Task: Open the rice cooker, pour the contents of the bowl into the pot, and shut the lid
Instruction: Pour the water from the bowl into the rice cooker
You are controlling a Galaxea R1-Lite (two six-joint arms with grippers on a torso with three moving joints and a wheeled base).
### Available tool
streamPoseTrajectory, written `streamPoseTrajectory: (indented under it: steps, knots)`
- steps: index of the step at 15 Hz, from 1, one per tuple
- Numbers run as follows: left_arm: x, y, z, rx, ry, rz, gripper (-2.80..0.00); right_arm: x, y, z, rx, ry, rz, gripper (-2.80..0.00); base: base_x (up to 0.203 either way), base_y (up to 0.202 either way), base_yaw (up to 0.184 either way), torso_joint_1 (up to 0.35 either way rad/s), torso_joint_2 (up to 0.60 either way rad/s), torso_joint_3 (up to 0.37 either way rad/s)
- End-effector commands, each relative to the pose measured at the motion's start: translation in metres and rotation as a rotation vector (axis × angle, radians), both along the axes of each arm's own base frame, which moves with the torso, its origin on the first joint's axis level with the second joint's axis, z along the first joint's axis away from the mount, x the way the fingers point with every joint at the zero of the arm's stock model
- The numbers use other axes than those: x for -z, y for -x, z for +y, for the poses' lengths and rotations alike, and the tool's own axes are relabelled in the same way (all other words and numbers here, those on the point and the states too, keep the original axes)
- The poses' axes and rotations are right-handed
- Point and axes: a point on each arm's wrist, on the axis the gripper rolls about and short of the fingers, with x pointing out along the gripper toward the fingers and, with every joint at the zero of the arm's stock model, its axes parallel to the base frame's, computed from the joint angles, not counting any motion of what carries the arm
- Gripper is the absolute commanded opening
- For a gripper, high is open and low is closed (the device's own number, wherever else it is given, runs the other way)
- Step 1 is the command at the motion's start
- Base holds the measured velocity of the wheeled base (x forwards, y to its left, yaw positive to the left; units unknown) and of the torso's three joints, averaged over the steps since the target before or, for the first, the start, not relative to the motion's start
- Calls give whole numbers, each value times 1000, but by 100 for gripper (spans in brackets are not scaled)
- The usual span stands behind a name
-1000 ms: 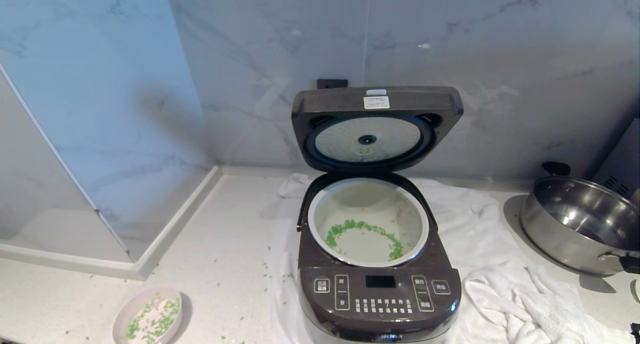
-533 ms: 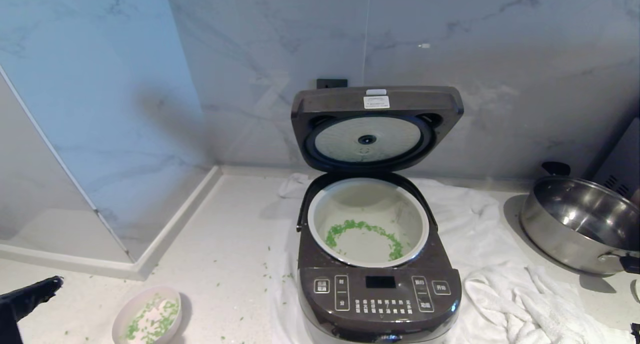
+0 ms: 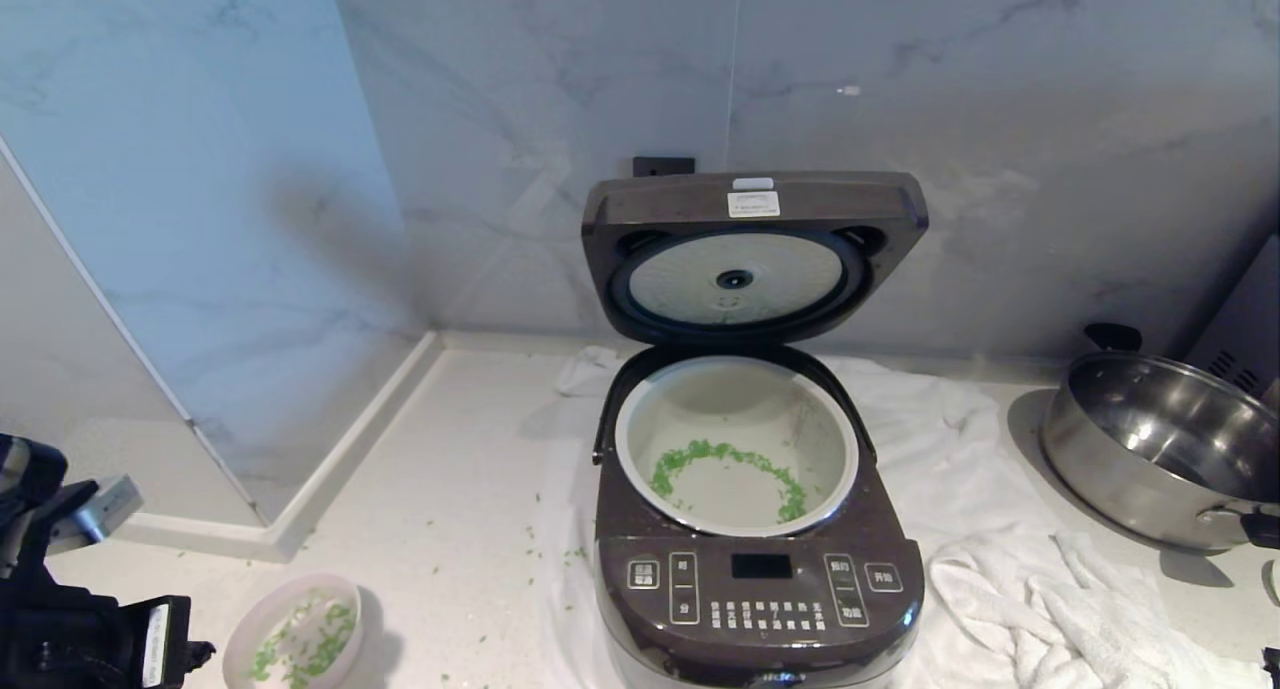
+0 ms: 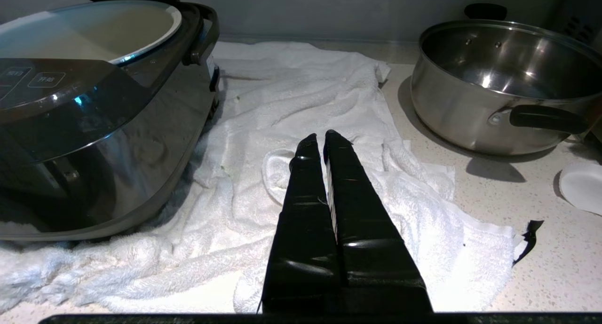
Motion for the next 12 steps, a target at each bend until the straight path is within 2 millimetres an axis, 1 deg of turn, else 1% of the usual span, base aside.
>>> streamPoseTrajectory:
  steps: [1,2,3,4,6,9,12]
  knots:
    - [16,-13,6,-38,12,130,-280,0,0,0,-1,0,0,-280,0,0,0,0,0,0]
    - [19,-15,8,-49,15,154,-280,0,0,0,-1,0,0,-280,0,0,0,0,0,0]
    - [21,-18,9,-55,18,168,-250,0,0,0,-1,0,0,-280,0,0,0,0,0,0]
    - [21,-20,9,-55,25,170,0,0,0,0,-1,0,0,-280,0,0,0,0,0,0]
    - [28,-29,10,-56,34,198,0,0,0,0,-1,0,0,-280,0,0,0,0,0,0]
    - [46,-57,13,-84,35,167,0,0,0,0,-1,0,0,-280,0,0,0,0,0,0]
    - [56,-68,14,-96,38,196,0,0,0,0,-1,0,0,-280,0,0,0,0,0,0]
